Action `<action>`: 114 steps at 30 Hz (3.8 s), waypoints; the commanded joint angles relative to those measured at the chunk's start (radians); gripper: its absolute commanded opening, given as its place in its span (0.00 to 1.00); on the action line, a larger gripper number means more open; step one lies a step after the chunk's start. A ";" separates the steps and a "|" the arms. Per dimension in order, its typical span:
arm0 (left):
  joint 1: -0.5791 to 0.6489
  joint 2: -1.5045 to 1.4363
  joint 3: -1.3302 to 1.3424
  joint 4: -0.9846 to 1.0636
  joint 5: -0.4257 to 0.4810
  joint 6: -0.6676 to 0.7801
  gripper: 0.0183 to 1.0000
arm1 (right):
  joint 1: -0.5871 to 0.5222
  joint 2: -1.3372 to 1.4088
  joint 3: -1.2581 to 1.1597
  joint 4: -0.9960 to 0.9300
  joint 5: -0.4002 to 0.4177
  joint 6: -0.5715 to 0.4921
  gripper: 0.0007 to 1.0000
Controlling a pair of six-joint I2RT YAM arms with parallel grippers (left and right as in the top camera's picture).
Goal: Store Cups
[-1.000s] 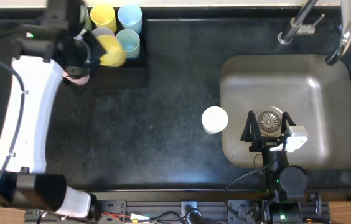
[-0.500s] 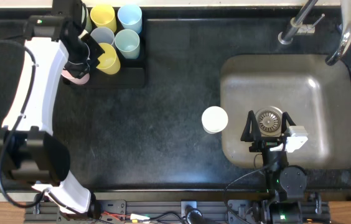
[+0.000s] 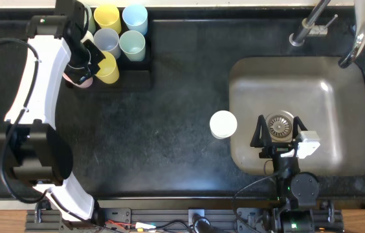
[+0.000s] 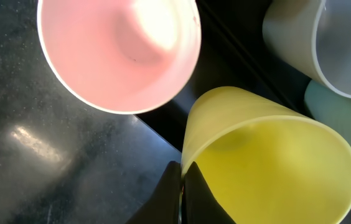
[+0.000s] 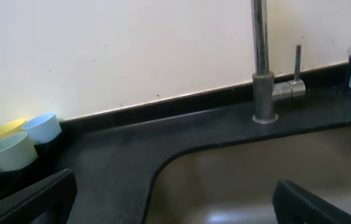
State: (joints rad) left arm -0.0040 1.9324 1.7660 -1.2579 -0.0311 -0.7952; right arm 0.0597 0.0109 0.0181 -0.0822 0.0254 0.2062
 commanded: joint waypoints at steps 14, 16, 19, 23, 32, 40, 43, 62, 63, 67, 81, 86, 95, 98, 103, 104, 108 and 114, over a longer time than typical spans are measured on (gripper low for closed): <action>0.007 0.080 -0.012 0.050 -0.040 -0.025 0.02 | -0.002 -0.007 -0.013 0.005 -0.007 0.004 1.00; 0.007 0.084 -0.012 0.049 -0.043 -0.025 0.02 | -0.002 -0.007 -0.013 0.005 -0.007 0.004 1.00; 0.007 0.096 -0.012 0.049 -0.046 -0.025 0.02 | -0.002 -0.007 -0.013 0.005 -0.007 0.004 1.00; 0.006 0.107 -0.012 0.048 -0.045 -0.025 0.02 | -0.002 -0.007 -0.013 0.005 -0.007 0.004 0.99; 0.005 0.106 -0.012 0.037 -0.045 -0.024 0.44 | -0.002 -0.007 -0.013 0.005 -0.007 0.004 1.00; 0.005 0.061 -0.012 0.016 -0.042 -0.017 1.00 | -0.002 -0.007 -0.013 0.005 -0.007 0.004 1.00; 0.004 -0.024 -0.012 0.014 -0.043 -0.016 1.00 | -0.002 -0.007 -0.013 0.005 -0.007 0.004 1.00; 0.005 -1.223 -0.728 0.196 -0.026 0.813 1.00 | -0.002 -0.007 -0.013 0.005 -0.007 0.004 1.00; 0.005 -1.310 -0.841 0.288 -0.004 0.859 1.00 | -0.002 -0.007 -0.013 0.005 -0.007 0.004 1.00; 0.005 -1.663 -1.268 0.695 0.161 0.900 1.00 | -0.002 -0.007 -0.013 0.005 -0.007 0.004 1.00; 0.004 -1.930 -1.727 1.124 0.203 0.779 1.00 | -0.002 -0.007 -0.013 0.005 -0.007 0.004 1.00; 0.005 -1.930 -1.759 1.193 0.170 0.779 1.00 | -0.002 -0.007 -0.013 0.005 -0.007 0.004 1.00; 0.005 -1.930 -1.759 1.190 0.146 0.779 1.00 | -0.002 -0.007 -0.013 0.005 -0.007 0.004 1.00; 0.005 -1.930 -1.759 1.190 0.146 0.779 1.00 | -0.002 -0.007 -0.013 0.005 -0.007 0.004 1.00; 0.005 -1.930 -1.759 1.190 0.146 0.779 1.00 | -0.002 -0.007 -0.013 0.005 -0.007 0.004 1.00; 0.005 -1.930 -1.759 1.189 0.145 0.779 1.00 | -0.002 -0.007 -0.013 0.005 -0.007 0.004 0.99; 0.005 -1.930 -1.759 1.189 0.146 0.779 1.00 | -0.002 -0.007 -0.013 0.005 -0.007 0.004 1.00; 0.005 -1.930 -1.759 1.189 0.146 0.779 1.00 | -0.002 -0.007 -0.013 0.005 -0.007 0.004 1.00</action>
State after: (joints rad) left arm -0.0040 0.0132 0.0174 -0.0742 0.1268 -0.0013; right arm 0.0593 0.0109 0.0181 -0.0826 0.0254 0.2066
